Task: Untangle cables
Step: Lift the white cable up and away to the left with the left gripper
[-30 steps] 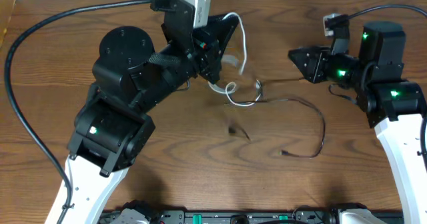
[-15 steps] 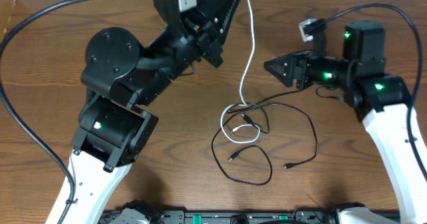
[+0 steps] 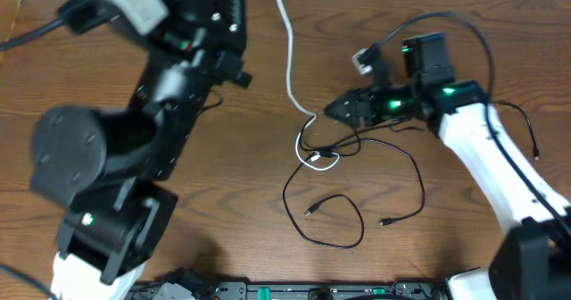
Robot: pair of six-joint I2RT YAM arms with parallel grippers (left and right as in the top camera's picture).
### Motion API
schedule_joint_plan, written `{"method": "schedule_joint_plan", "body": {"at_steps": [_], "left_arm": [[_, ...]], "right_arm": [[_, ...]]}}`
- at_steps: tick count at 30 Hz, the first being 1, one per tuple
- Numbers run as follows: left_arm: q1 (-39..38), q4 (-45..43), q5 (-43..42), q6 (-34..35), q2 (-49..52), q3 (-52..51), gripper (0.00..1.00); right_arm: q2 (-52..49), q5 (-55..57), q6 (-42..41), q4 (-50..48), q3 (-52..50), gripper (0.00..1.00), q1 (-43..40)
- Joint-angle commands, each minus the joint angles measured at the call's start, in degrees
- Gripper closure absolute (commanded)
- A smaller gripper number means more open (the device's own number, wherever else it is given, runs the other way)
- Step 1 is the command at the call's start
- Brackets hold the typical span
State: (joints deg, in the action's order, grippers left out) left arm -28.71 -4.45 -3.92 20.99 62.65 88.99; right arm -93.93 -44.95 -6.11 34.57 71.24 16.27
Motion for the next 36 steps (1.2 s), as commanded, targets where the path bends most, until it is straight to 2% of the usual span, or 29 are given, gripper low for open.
{"method": "schedule_joint_plan", "body": {"at_steps": [1, 4, 6, 7, 8, 9, 11, 16, 22, 27, 36], "left_arm": [[0.02, -0.33, 2.05, 0.11, -0.7, 0.31, 0.93], [0.02, -0.85, 2.1, 0.04, -1.49, 0.31, 0.93], [0.02, -1.27, 2.69, -1.2, -2.25, 0.31, 0.93], [0.02, -1.25, 4.92, -1.51, -2.84, 0.31, 0.93], [0.02, -1.22, 7.32, -1.92, -3.41, 0.31, 0.92], [0.02, -1.2, 9.75, -2.16, -3.98, 0.31, 0.92], [0.02, -1.22, 13.68, -3.48, -5.07, 0.31, 0.93], [0.02, -1.31, 24.72, -12.15, -6.84, 0.31, 0.92], [0.02, -6.05, 43.12, -26.8, -7.1, 0.31, 0.92], [0.02, -7.45, 46.84, -35.32, -7.08, 0.28, 0.92], [0.24, -8.61, 48.61, -40.26, -7.04, 0.28, 0.93]], "right_arm": [[-4.35, 8.87, 4.07, -1.31, 0.26, 0.34, 2.36], [-8.68, 12.5, 4.09, -2.58, 0.26, 0.33, 3.21], [-11.15, 12.33, 4.04, -2.99, 0.26, 0.39, 3.23], [-12.24, 11.8, 4.07, -3.08, 0.26, 0.51, 3.21], [-12.94, 11.52, 4.07, -3.08, 0.26, 0.85, 3.21], [-13.29, 11.32, 4.04, -2.99, 0.26, 0.99, 3.21], [-13.31, 10.91, 4.07, -2.95, 0.26, 0.99, 3.21], [-8.96, 13.27, 3.41, -3.69, 0.61, 0.99, 1.49], [1.07, 32.11, -11.96, 0.13, 0.76, 0.99, -8.17], [5.29, 35.56, -13.14, 3.45, 0.76, 0.99, -19.3], [1.38, 35.54, -12.94, 7.69, 0.74, 0.99, -30.91]]}}
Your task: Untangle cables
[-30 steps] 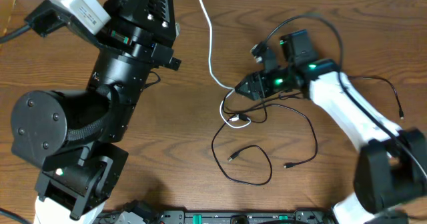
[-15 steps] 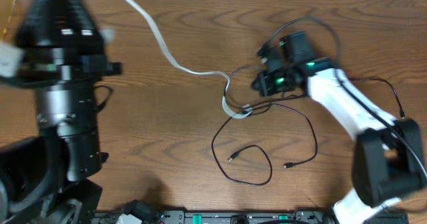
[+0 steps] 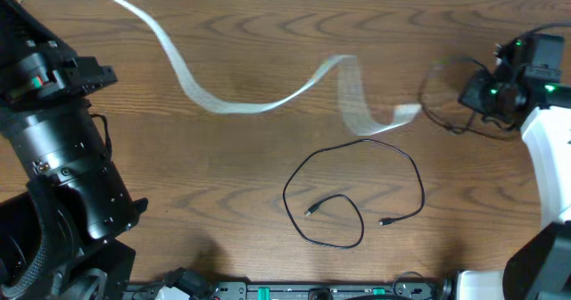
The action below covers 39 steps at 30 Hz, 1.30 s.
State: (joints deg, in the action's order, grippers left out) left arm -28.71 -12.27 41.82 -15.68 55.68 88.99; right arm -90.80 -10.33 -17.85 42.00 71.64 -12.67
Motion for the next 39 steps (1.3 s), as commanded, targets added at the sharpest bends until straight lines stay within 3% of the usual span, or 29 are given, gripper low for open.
{"method": "schedule_joint_plan", "body": {"at_steps": [1, 6, 15, 19, 29, 34, 35, 36, 37, 38, 39], "left_arm": [[0.48, -0.68, 2.93, -3.58, -0.07, 0.28, 0.92], [0.55, 2.93, 2.75, -3.54, 0.44, 0.28, 0.92], [0.55, 12.81, -1.51, -2.05, 4.52, 0.28, 0.93], [0.55, 17.4, -7.58, 2.93, 5.97, 0.28, 0.92], [0.55, 24.28, -29.49, 21.09, 9.53, 0.28, 0.92], [0.57, 23.93, -36.54, 24.87, 11.37, 0.28, 0.92], [0.57, 23.58, -36.52, 25.05, 11.63, 0.28, 0.92], [0.57, 23.19, -36.5, 25.03, 11.74, 0.28, 0.92], [0.63, 22.82, -36.52, 25.05, 11.82, 0.28, 0.92], [0.79, 22.38, -36.52, 25.35, 11.8, 0.28, 0.93], [0.79, 22.08, -36.52, 25.83, 11.74, 0.28, 0.92]], "right_arm": [[-2.21, 0.24, -1.77, 0.46, 0.35, 0.99, -2.69], [-3.08, -16.94, 5.31, -1.38, 0.35, 0.99, -2.64], [-3.08, -21.22, 8.96, -1.97, 0.35, 0.99, 6.84], [-3.08, -24.85, 8.94, -3.34, 0.35, 0.99, 13.14], [-3.08, -20.02, -2.82, -7.48, 0.35, 0.99, 27.98], [-3.08, -20.06, -5.92, -7.26, 0.35, 0.97, 31.74], [-3.08, -20.04, -5.9, -6.82, 0.35, 0.92, 32.48], [-3.08, -19.98, -5.6, -6.36, 0.35, 0.8, 32.98], [-3.06, -19.93, -4.83, -5.84, 0.35, 0.41, 33.29], [-3.06, -19.37, -3.96, -5.25, 0.37, 0.17, 33.38], [-2.95, -18.32, -3.61, -4.85, 0.37, 0.06, 33.27]]}}
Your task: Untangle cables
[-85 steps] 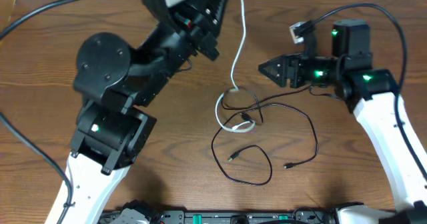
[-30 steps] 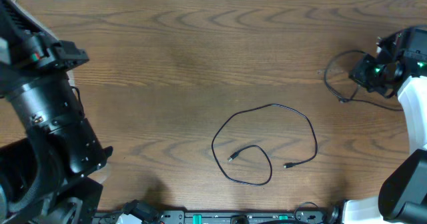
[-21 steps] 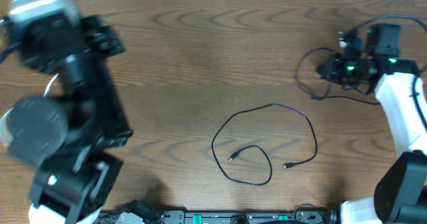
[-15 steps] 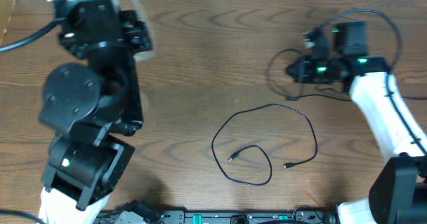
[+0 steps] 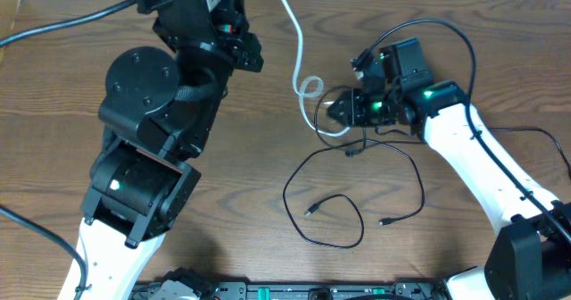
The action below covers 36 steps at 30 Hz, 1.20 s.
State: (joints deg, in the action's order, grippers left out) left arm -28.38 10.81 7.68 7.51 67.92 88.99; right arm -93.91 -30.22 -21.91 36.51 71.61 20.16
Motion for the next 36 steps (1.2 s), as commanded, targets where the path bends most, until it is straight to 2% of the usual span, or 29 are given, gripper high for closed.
{"method": "schedule_joint_plan", "body": {"at_steps": [1, 3, 8, 14, 17, 21, 23, 29, 33, 36], "left_arm": [[0.46, -1.03, -2.38, 3.48, -0.59, 0.28, 0.93], [0.44, -0.7, -3.56, 5.49, -0.66, 0.28, 0.92], [0.46, 2.34, -11.98, 9.94, 0.63, 0.28, 0.93], [0.46, 1.84, -16.28, 13.86, 1.49, 0.31, 0.92], [0.83, -0.74, -16.26, 14.08, 0.98, 0.31, 0.93], [2.49, -2.73, -16.24, 15.26, -0.28, 0.31, 0.93], [3.52, -2.47, -16.28, 17.99, -0.74, 0.31, 0.93], [5.9, -2.16, -18.73, 21.2, -1.25, 0.31, 0.93], [9.01, -3.26, -21.57, 26.16, -1.42, 0.31, 0.92], [11.8, -5.49, -26.47, 30.71, -1.38, 0.31, 0.93]], "right_arm": [[0.46, 2.29, 1.05, 0.72, 0.39, 0.02, 0.02], [1.55, 1.64, 2.99, 0.42, 0.81, 0.01, -1.18], [6.45, -4.26, 15.02, 0.17, 4.83, 0.01, -3.82], [12.22, -8.61, 18.84, -2.32, 8.07, 0.01, -5.05], [12.81, -11.96, 16.94, -4.28, 8.07, 0.01, -5.05], [10.97, -8.28, 4.02, -2.64, 8.04, 0.01, -4.31], [9.9, -7.67, 2.27, -2.25, 8.02, 0.01, -4.31], [8.83, -11.67, 12.28, -5.31, 8.02, 0.01, -4.63], [8.81, -26.77, 20.79, -11.47, 8.04, 0.01, -6.21], [8.79, -34.16, 22.03, -16.72, 8.02, 0.01, -7.19]]}}
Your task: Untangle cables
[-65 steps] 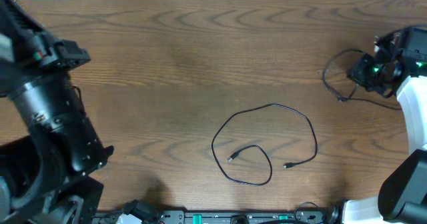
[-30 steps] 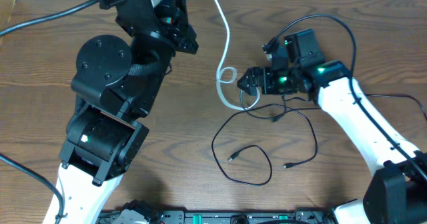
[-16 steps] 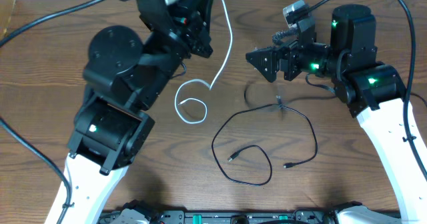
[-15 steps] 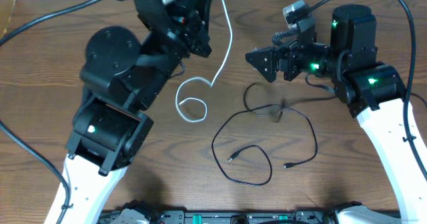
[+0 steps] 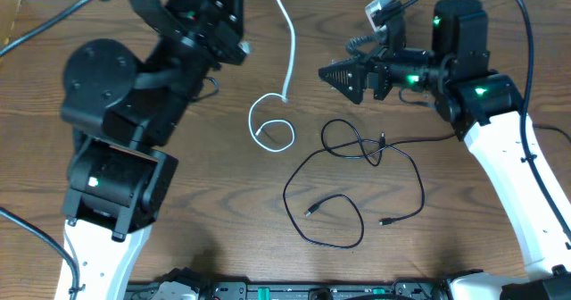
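Note:
A white cable (image 5: 291, 59) comes down from the top edge and ends in a small loop (image 5: 272, 132) left of centre. A thin black cable (image 5: 355, 144) lies knotted in small coils at centre, its tail running right under my right arm. Below it a longer black cable (image 5: 418, 179) forms a wide loop with both plugs inside. My right gripper (image 5: 326, 71) hovers above and right of the white loop, pointing left, its fingers drawn to a point with nothing seen between them. My left gripper (image 5: 227, 43) sits left of the white cable; its jaws are hidden.
The bulky left arm (image 5: 116, 139) covers the table's left third. My right arm (image 5: 500, 148) crosses the right side, with its own black leads arcing overhead. A dark equipment rail (image 5: 294, 291) runs along the front edge.
My right gripper was down at the tangle where the white and thin black cables met; it is now higher and clear of them. The white loop now lies further left, apart from the black coils.
At first the white and thin black cables were knotted together at centre under my right gripper. Then the arms stood far apart with the white cable stretched across the table. Then both were back at the tangle. Now white and black lie separate.

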Robot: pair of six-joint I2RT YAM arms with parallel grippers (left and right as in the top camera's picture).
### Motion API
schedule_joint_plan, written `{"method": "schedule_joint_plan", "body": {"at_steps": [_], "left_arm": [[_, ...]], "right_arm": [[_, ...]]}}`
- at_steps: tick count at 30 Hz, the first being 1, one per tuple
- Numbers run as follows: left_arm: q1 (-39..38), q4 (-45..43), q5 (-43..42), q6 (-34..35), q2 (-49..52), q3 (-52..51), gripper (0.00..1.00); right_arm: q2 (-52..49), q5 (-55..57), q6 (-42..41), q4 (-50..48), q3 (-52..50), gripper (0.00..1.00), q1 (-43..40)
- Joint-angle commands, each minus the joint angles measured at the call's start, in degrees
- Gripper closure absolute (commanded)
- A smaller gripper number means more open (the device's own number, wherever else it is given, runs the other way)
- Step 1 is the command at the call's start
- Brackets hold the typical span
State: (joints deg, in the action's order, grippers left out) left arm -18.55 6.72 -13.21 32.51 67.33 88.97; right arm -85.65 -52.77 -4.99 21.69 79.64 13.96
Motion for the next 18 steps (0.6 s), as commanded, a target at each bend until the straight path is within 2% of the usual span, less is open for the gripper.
{"method": "schedule_joint_plan", "body": {"at_steps": [1, 4, 10, 16, 18], "left_arm": [[2.89, -2.45, -7.41, 7.52, -0.74, 0.33, 0.92], [4.81, -5.2, -11.15, 12.22, -0.74, 0.33, 0.92], [5.9, -10.29, -16.41, 19.52, -0.74, 0.33, 0.93], [5.9, -10.71, -16.39, 22.71, -0.74, 0.33, 0.93], [5.9, -10.75, -16.37, 22.71, -0.76, 0.33, 0.93]], "right_arm": [[0.39, -13.11, 5.07, -3.39, 0.0, 0.01, -1.03], [-0.44, -16.94, 4.79, -7.37, 0.0, 0.01, -0.31], [-4.48, -17.05, 1.7, -13.94, 0.0, 0.01, 4.17], [-8.46, -17.03, -0.76, -22.47, 0.0, 0.02, 8.63], [-9.46, -17.03, -0.76, -24.13, 0.0, 0.06, 10.03]]}}
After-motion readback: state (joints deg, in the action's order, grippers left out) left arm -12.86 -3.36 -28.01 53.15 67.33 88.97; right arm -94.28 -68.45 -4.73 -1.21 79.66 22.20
